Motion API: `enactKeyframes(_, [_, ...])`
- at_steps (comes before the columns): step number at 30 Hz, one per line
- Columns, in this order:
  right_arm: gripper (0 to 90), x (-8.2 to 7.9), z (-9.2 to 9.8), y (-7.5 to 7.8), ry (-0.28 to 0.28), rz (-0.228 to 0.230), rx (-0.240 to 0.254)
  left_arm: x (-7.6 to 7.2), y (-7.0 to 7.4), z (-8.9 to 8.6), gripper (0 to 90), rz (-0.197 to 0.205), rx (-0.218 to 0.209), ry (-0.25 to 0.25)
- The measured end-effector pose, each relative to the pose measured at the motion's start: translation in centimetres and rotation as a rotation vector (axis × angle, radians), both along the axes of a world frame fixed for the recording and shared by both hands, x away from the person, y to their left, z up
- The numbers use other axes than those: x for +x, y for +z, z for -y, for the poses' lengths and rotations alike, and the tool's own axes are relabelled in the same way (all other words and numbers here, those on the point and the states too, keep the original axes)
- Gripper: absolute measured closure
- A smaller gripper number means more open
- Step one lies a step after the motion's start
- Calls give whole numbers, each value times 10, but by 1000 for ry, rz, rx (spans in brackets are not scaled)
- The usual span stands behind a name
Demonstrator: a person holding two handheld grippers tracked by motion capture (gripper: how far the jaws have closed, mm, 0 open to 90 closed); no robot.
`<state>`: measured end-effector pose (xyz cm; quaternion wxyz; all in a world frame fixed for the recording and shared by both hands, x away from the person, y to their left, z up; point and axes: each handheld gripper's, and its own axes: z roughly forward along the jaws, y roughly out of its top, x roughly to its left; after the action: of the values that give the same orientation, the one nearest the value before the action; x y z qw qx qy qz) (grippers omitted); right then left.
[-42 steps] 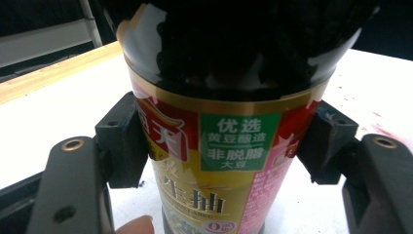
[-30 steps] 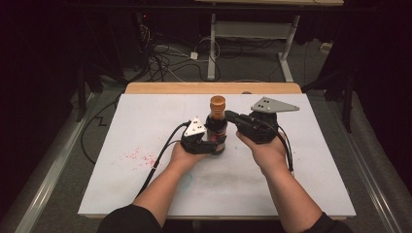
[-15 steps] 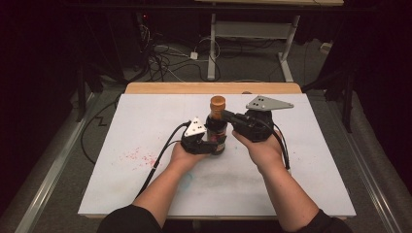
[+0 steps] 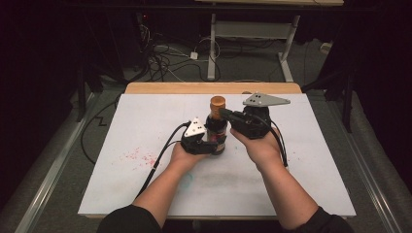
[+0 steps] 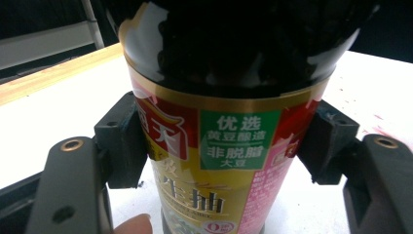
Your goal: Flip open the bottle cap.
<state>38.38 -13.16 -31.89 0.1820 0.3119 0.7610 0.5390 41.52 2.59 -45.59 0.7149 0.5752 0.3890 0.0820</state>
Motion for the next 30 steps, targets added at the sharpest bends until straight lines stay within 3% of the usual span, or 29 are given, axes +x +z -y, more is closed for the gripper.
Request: enactKeyframes(30, [900, 2, 0, 3, -12, -2, 24, 0, -1, 0, 289, 4, -4, 7])
